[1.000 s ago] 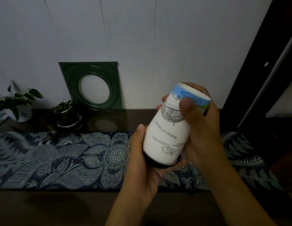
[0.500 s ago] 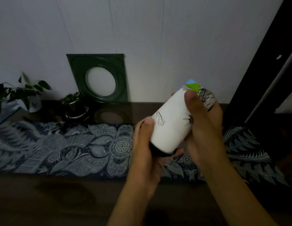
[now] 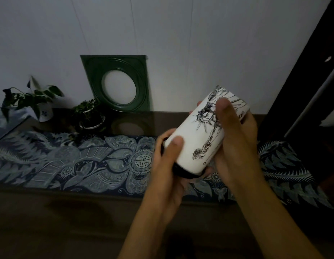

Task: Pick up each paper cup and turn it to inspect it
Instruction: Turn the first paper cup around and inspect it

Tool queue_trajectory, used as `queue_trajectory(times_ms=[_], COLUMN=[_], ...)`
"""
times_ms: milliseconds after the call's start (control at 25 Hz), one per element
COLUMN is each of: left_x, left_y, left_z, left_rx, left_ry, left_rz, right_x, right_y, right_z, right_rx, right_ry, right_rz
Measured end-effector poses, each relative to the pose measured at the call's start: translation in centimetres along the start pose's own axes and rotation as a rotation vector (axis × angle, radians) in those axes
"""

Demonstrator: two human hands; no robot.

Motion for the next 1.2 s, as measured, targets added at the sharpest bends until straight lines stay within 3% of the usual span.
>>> queue_trajectory(times_ms=[80, 160, 280, 400, 480, 560, 720, 840, 1000, 1200], left_x=[0.0, -0.2, 0.9, 2.1, 2.9, 4.0, 7.2, 10.4, 14.7, 20.6], left_y=[-0.7, -1.2, -0.5, 0.0, 0.0, 0.0, -0.3, -0.9, -2.0, -3.9], left_z=[-1.3, -1.4, -0.6, 0.3, 0.2, 0.2, 0.8, 1.3, 3.1, 6.3], left_rx=[-0.396, -0.542, -0.316, -0.041, 0.024, 0.057, -0.008, -0.031, 0.032, 0.128], left_ry=[0.42, 0.557, 0.202, -0.122, -0.159, -0.092, 0.188, 0.27, 0.296, 0.33], left_rz=[-0.053, -0.071, -0.116, -0.179, -0.224, -0.259, -0.307, -0.324, -0.358, -0.588], right_x=[0.2, 0.3, 0.2, -0.2, -0.6, -0.4, 1.8, 3.8, 5.9, 8.0], right_y=[-0.2, -0.4, -0.6, -1.7, -3.1, -4.2, -4.2, -4.4, -6.1, -8.7], right_z=[-0.4, -0.7, -1.1, -1.9, -3.2, -5.2, -8.1, -10.9, -16.9, -23.8], right_rx=[-0.046, -0.053, -0.002, 0.149, 0.248, 0.257, 0.106, -0.043, -0.374, -0.717], right_ry=[0.067, 0.088, -0.082, -0.535, -0.819, -0.937, -0.884, -0.844, -0.664, -0.501], right_rz=[-0.057, -0.056, 0.009, 0.153, 0.308, 0.438, 0.365, 0.332, 0.317, 0.241])
Point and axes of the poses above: each hand's wrist, its own y-axis towards the middle knuckle, its own x-axis out of the back of the hand, z = x × y, the point moved 6 cm from there along y, towards the middle knuckle, and after that the axes turned 7 degrees about -y, right-handed, at the moved point
